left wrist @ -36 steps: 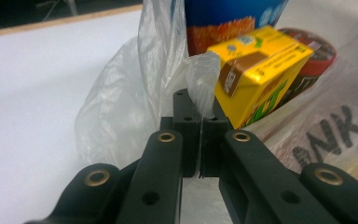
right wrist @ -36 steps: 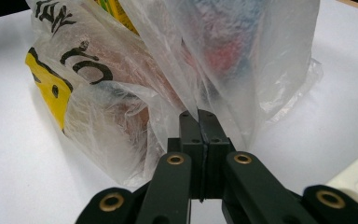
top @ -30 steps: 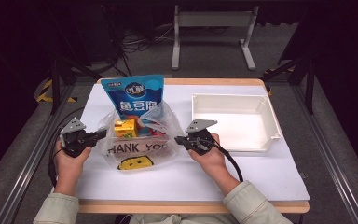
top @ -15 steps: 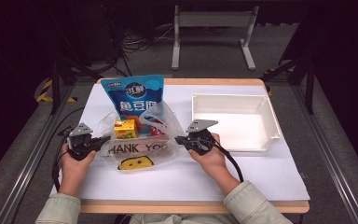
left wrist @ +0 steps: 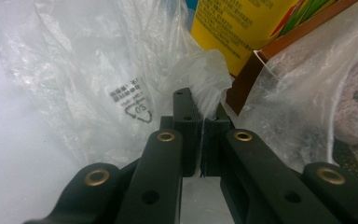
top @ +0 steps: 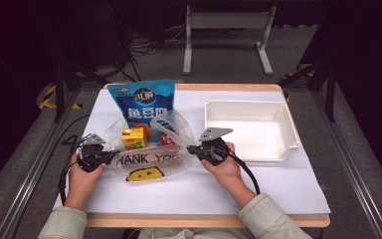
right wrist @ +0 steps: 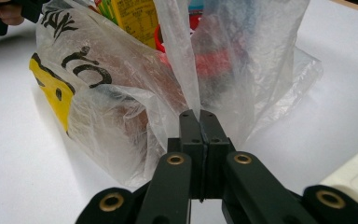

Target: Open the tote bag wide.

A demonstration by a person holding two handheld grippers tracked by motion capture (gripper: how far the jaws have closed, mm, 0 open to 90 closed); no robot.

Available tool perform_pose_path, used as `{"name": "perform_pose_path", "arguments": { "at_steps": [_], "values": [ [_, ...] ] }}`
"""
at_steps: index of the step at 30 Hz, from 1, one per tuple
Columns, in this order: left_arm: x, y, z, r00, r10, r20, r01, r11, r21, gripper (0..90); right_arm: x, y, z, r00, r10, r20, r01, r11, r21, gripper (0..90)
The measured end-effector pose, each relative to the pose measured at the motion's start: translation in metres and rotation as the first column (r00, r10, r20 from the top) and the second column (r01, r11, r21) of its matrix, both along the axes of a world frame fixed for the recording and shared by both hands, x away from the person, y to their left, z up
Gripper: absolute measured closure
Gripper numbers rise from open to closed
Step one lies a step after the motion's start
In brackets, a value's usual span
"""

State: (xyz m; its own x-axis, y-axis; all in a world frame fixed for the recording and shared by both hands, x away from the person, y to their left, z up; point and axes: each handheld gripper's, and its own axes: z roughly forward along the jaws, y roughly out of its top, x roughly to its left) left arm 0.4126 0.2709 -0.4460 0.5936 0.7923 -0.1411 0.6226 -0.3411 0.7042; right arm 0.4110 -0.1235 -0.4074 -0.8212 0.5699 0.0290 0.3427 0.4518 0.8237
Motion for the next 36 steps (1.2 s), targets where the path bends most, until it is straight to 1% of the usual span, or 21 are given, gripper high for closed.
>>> {"name": "perform_pose_path", "arguments": {
  "at_steps": [5,8,12,14,17,18,19,20,21,22,23,24,25,27,28,31,34,36],
  "values": [
    [-0.001,0.000,0.001,1.0000,-0.003,0.008,0.003,1.0000,-0.002,87.5,-0.001,-0.002,0.006,0.9999,-0.002,0.011,0.002,0.9998,0.021,89.7],
    [-0.001,0.000,0.002,0.9999,-0.005,0.011,0.005,1.0000,-0.008,87.3,-0.003,-0.005,0.013,0.9998,0.004,0.018,-0.005,0.9988,0.049,85.5],
    [-0.001,0.000,0.002,0.9999,-0.007,0.015,0.008,0.9999,-0.013,86.9,-0.007,-0.008,0.025,0.9989,0.034,0.033,-0.037,0.9943,0.100,76.3],
    [-0.001,0.000,0.002,0.9998,-0.007,0.017,0.007,0.9998,-0.016,86.9,-0.008,-0.008,0.030,0.9981,0.048,0.040,-0.052,0.9921,0.114,71.1],
    [-0.002,0.001,0.004,0.9998,-0.011,0.018,0.012,0.9998,-0.018,86.7,-0.011,-0.006,0.040,0.9961,0.055,0.068,-0.065,0.9880,0.141,60.3],
    [-0.002,0.001,0.004,0.9998,-0.005,0.020,0.006,0.9998,-0.021,86.7,-0.011,-0.005,0.042,0.9956,0.058,0.073,-0.068,0.9875,0.142,56.2],
    [-0.002,0.001,0.004,0.9998,-0.005,0.020,0.006,0.9998,-0.021,86.5,-0.011,-0.005,0.042,0.9956,0.058,0.073,-0.068,0.9875,0.142,56.2],
    [-0.002,0.001,0.004,0.9997,-0.004,0.025,0.005,0.9997,-0.026,86.5,-0.010,-0.001,0.046,0.9946,0.071,0.075,-0.081,0.9868,0.140,50.9],
    [-0.002,0.002,0.005,0.9997,-0.005,0.025,0.005,0.9996,-0.028,86.5,-0.009,0.001,0.049,0.9938,0.083,0.074,-0.092,0.9863,0.137,48.3],
    [-0.002,0.002,0.005,0.9997,-0.002,0.025,0.003,0.9995,-0.031,86.3,-0.008,0.006,0.054,0.9915,0.101,0.082,-0.111,0.9857,0.127,43.6],
    [-0.002,0.003,0.005,0.9997,-0.008,0.022,0.009,0.9996,-0.026,86.3,-0.008,0.006,0.054,0.9915,0.101,0.082,-0.111,0.9857,0.127,43.6],
    [-0.002,0.003,0.005,0.9996,-0.004,0.029,0.004,0.9995,-0.030,86.2,-0.007,0.009,0.057,0.9902,0.106,0.091,-0.117,0.9852,0.125,40.9],
    [-0.003,0.003,0.006,0.9996,-0.003,0.029,0.004,0.9995,-0.032,86.1,-0.006,0.013,0.061,0.9886,0.110,0.102,-0.122,0.9853,0.119,35.9],
    [-0.003,0.004,0.006,0.9994,-0.006,0.034,0.007,0.9993,-0.036,86.1,-0.005,0.018,0.066,0.9865,0.112,0.120,-0.126,0.9855,0.114,31.1],
    [-0.003,0.004,0.007,0.9994,-0.005,0.033,0.006,0.9993,-0.036,86.2,-0.003,0.021,0.068,0.9849,0.116,0.128,-0.131,0.9845,0.116,29.6],
    [-0.003,0.004,0.007,0.9993,-0.009,0.035,0.011,0.9993,-0.036,86.1,-0.001,0.026,0.072,0.9831,0.126,0.133,-0.142,0.9831,0.115,28.5],
    [-0.004,0.005,0.007,0.9993,-0.006,0.035,0.008,0.9990,-0.045,86.0,0.003,0.033,0.080,0.9791,0.136,0.151,-0.154,0.9815,0.113,24.9],
    [-0.004,0.006,0.008,0.9992,-0.006,0.040,0.008,0.9989,-0.047,86.0,0.004,0.035,0.081,0.9789,0.136,0.153,-0.154,0.9814,0.115,24.4]
  ]
}}
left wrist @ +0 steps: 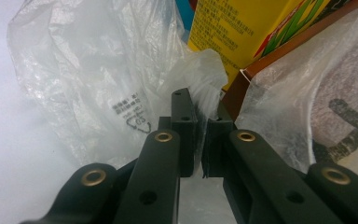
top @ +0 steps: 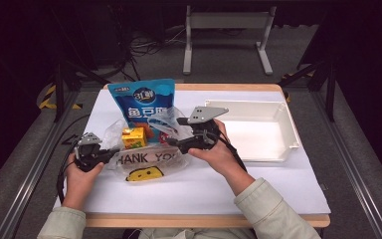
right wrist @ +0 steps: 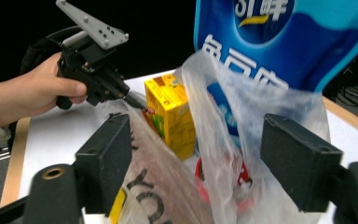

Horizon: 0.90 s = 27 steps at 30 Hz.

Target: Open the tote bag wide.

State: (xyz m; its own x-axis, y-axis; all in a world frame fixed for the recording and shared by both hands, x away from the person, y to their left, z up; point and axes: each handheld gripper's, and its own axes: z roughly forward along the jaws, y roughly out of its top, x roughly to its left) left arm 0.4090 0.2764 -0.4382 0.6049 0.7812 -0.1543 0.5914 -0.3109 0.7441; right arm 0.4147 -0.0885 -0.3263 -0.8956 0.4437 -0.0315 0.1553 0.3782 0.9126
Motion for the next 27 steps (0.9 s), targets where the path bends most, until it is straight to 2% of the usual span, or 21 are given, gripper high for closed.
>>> {"name": "perform_pose_path", "arguments": {
  "at_steps": [8,16,19,27],
  "values": [
    [0.000,0.000,0.000,1.0000,-0.005,0.004,0.005,1.0000,-0.003,86.0,0.010,0.019,0.009,0.9997,0.018,0.013,-0.018,0.9995,-0.026,18.5],
    [0.000,0.001,0.000,1.0000,-0.004,0.000,0.004,0.9999,-0.013,86.0,0.020,0.033,0.009,0.9996,0.025,0.017,-0.023,0.9976,-0.065,16.2],
    [0.000,0.001,0.000,1.0000,-0.005,-0.001,0.005,0.9999,-0.014,86.0,0.022,0.040,0.008,0.9993,0.020,0.030,-0.017,0.9954,-0.095,16.0],
    [0.000,0.003,0.000,1.0000,-0.005,0.002,0.005,0.9998,-0.017,86.0,0.032,0.055,0.007,0.9984,0.010,0.056,-0.003,0.9919,-0.127,15.4]
  ]
}}
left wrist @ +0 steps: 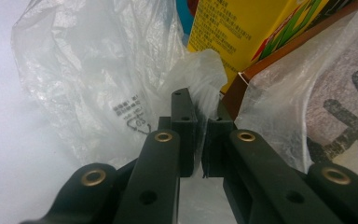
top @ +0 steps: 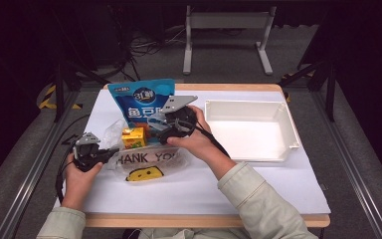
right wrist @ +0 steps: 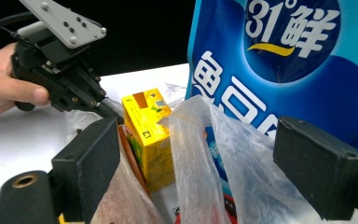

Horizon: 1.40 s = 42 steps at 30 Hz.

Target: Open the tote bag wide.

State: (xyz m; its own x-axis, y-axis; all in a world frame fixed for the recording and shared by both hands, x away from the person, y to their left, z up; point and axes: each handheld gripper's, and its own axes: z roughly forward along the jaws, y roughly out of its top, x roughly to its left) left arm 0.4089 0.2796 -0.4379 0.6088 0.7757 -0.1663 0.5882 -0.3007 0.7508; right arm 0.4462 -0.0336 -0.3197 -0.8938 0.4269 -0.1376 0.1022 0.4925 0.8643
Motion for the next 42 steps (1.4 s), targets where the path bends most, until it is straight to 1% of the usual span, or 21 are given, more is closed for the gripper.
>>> {"name": "perform_pose_path", "arguments": {
  "at_steps": [2,5,10,11,14,15,17,19,22,23,24,25,26,29,30,34,36,39,42],
  "values": [
    [0.000,0.000,0.000,1.0000,-0.001,-0.003,0.001,1.0000,-0.003,86.0,0.002,0.003,-0.001,1.0000,-0.005,0.005,0.005,1.0000,-0.008,15.3],
    [0.000,0.001,0.000,1.0000,-0.001,0.001,0.001,1.0000,-0.002,86.0,0.003,0.007,-0.004,0.9994,-0.019,0.029,0.020,0.9986,-0.049,15.4],
    [-0.001,0.001,0.000,1.0000,-0.002,0.001,0.002,1.0000,-0.004,86.0,0.006,0.011,-0.011,0.9987,-0.038,0.036,0.041,0.9951,-0.090,16.0],
    [0.000,0.001,0.000,1.0000,-0.005,0.002,0.005,1.0000,-0.002,86.0,0.006,0.011,-0.011,0.9981,-0.046,0.041,0.050,0.9941,-0.096,16.9],
    [0.000,0.001,0.000,1.0000,-0.003,0.001,0.003,1.0000,-0.001,86.0,0.006,0.010,-0.012,0.9948,-0.067,0.077,0.076,0.9896,-0.122,24.8],
    [0.000,0.001,0.000,1.0000,-0.003,0.001,0.003,1.0000,-0.001,86.0,0.006,0.010,-0.012,0.9948,-0.067,0.077,0.076,0.9896,-0.122,24.8],
    [-0.001,0.001,0.000,1.0000,-0.003,0.001,0.003,1.0000,-0.001,85.9,0.006,0.010,-0.012,0.9917,-0.082,0.100,0.096,0.9838,-0.151,35.2],
    [-0.001,0.001,0.000,1.0000,-0.003,0.003,0.003,1.0000,-0.001,85.8,0.005,0.009,-0.012,0.9885,-0.091,0.121,0.111,0.9798,-0.166,43.3],
    [-0.001,0.000,0.001,1.0000,-0.002,0.002,0.002,1.0000,-0.004,85.8,0.006,0.007,-0.013,0.9867,-0.114,0.116,0.135,0.9720,-0.192,59.3],
    [-0.001,0.000,0.001,1.0000,-0.002,0.002,0.002,1.0000,-0.004,85.8,0.006,0.007,-0.013,0.9867,-0.114,0.116,0.135,0.9720,-0.192,59.3],
    [-0.001,0.000,0.001,1.0000,-0.005,0.003,0.005,1.0000,-0.003,85.8,0.008,0.007,-0.016,0.9863,-0.126,0.107,0.147,0.9657,-0.214,70.0],
    [-0.001,0.000,0.001,1.0000,-0.005,0.004,0.005,1.0000,-0.003,85.8,0.008,0.007,-0.016,0.9862,-0.128,0.105,0.148,0.9645,-0.218,73.5],
    [-0.001,0.000,0.001,1.0000,-0.005,0.004,0.005,1.0000,-0.003,85.8,0.008,0.007,-0.016,0.9862,-0.128,0.105,0.148,0.9645,-0.218,73.5],
    [-0.001,0.001,0.001,1.0000,-0.005,0.004,0.005,1.0000,-0.006,85.8,0.010,0.005,-0.017,0.9865,-0.135,0.093,0.153,0.9614,-0.228,86.4],
    [-0.001,0.001,0.001,1.0000,-0.004,0.005,0.004,1.0000,-0.007,85.8,0.010,0.005,-0.018,0.9865,-0.138,0.088,0.155,0.9616,-0.227,88.4],
    [-0.001,0.001,0.001,1.0000,-0.006,0.006,0.006,0.9999,-0.009,85.8,0.010,0.002,-0.018,0.9876,-0.136,0.078,0.151,0.9616,-0.229,89.9],
    [-0.002,0.001,0.002,1.0000,-0.003,0.009,0.003,1.0000,-0.009,85.8,0.009,0.000,-0.016,0.9878,-0.135,0.078,0.149,0.9646,-0.218,90.0],
    [-0.002,0.003,0.002,0.9999,-0.003,0.011,0.003,0.9999,-0.013,85.8,0.007,-0.004,-0.013,0.9885,-0.135,0.069,0.146,0.9712,-0.189,90.0],
    [-0.003,0.003,0.003,0.9999,0.001,0.015,-0.001,0.9999,-0.015,85.8,0.004,-0.013,-0.007,0.9877,-0.141,0.068,0.150,0.9774,-0.149,90.0]
  ]
}}
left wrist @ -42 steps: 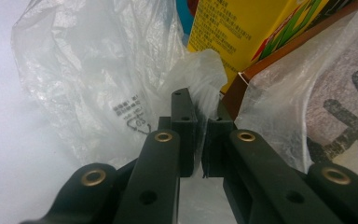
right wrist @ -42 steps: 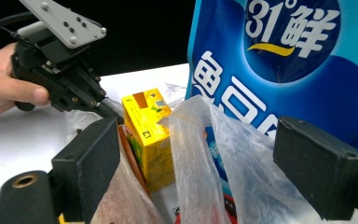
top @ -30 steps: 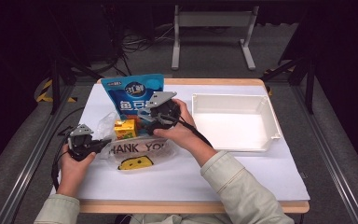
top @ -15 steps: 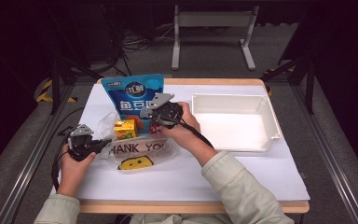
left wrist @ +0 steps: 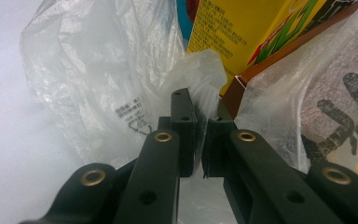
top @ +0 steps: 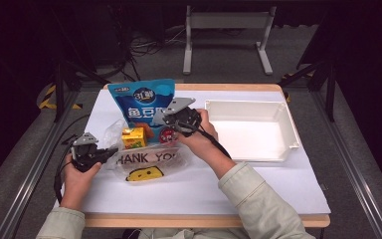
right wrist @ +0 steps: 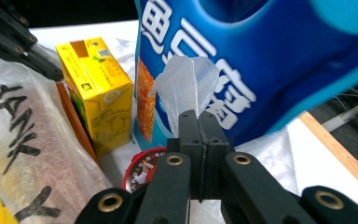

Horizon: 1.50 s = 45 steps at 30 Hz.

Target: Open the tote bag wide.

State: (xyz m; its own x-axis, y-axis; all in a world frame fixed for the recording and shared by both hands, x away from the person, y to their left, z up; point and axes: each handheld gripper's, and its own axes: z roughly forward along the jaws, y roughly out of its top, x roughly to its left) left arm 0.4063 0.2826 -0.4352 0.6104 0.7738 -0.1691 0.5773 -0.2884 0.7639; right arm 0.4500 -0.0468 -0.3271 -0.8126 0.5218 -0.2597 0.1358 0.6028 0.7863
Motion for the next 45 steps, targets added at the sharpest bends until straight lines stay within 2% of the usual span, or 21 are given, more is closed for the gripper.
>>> {"name": "perform_pose_path", "arguments": {
  "at_steps": [5,10,16,22,29,39,45],
  "values": [
    [0.000,0.000,0.001,1.0000,0.004,0.008,-0.004,1.0000,-0.006,85.8,-0.004,-0.019,0.007,0.9999,-0.016,-0.004,0.016,0.9972,0.073,90.0],
    [-0.001,0.000,0.001,0.9999,0.003,0.014,-0.003,0.9999,-0.010,85.7,-0.005,-0.032,0.007,0.9994,-0.032,-0.014,0.033,0.9932,0.112,90.0],
    [-0.002,0.001,0.003,0.9996,0.004,0.027,-0.003,0.9996,-0.027,85.4,-0.004,-0.050,0.003,0.9975,-0.065,-0.030,0.069,0.9827,0.172,90.0],
    [-0.003,0.003,0.005,0.9988,0.006,0.048,-0.004,0.9994,-0.036,85.2,-0.002,-0.061,-0.006,0.9933,-0.091,-0.071,0.104,0.9715,0.213,90.0],
    [-0.004,0.004,0.006,0.9980,0.009,0.063,-0.006,0.9990,-0.043,84.5,-0.003,-0.068,-0.019,0.9888,-0.112,-0.099,0.132,0.9647,0.228,90.0],
    [-0.004,0.005,0.006,0.9980,0.023,0.059,-0.021,0.9990,-0.041,82.4,-0.009,-0.070,-0.045,0.9805,-0.121,-0.155,0.152,0.9660,0.209,90.0],
    [-0.004,0.005,0.005,0.9984,0.022,0.051,-0.020,0.9991,-0.036,81.1,-0.015,-0.070,-0.056,0.9774,-0.132,-0.165,0.164,0.9655,0.202,90.0]
  ]
}}
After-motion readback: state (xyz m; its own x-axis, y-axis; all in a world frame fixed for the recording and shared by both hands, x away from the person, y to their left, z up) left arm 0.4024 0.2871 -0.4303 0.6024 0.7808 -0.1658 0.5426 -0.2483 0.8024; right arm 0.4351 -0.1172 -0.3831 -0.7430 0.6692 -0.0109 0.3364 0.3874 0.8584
